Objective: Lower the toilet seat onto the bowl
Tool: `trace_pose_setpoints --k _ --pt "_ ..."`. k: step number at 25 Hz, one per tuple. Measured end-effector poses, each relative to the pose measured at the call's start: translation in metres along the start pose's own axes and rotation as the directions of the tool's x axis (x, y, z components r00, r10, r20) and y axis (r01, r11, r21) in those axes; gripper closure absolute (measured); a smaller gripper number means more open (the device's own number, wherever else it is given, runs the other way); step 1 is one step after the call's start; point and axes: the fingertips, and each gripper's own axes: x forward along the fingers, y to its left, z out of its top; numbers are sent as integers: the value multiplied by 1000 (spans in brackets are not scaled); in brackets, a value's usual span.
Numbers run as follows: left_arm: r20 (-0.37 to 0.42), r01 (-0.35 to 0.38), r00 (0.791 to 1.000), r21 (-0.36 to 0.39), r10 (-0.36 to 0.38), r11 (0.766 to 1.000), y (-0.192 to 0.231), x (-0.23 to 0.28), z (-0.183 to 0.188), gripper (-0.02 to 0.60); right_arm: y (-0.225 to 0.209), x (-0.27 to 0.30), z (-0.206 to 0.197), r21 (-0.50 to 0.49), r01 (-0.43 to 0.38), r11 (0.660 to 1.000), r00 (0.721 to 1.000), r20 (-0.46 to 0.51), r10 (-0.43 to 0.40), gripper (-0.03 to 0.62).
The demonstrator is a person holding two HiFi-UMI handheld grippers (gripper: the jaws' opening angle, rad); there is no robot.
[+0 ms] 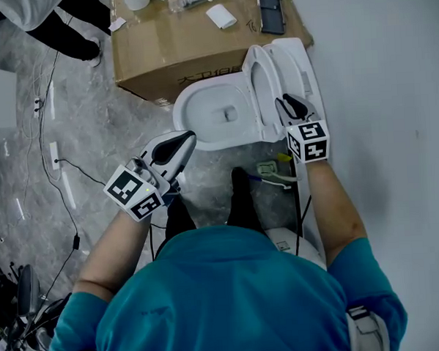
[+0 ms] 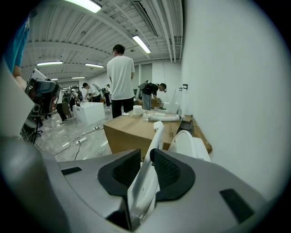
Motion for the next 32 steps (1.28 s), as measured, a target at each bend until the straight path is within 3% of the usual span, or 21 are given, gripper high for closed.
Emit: trace_pose_setpoints --k 7,22,28,32 --pt "3 -18 1000 -11 18 1000 6 -10 -5 577 14 14 0 14 -46 999 999 -17 46 505" --pt "17 -65 998 -48 66 997 22 -41 -20 577 27 54 -20 169 -154 973 979 -107 174 448" --pt "29 -79 996 -64 81 995 26 -53 -25 577 41 62 -20 261 -271 927 949 -88 302 442" --pt "32 -89 995 -76 91 993 32 -59 -29 577 58 70 -21 347 -384 855 899 -70 432 404"
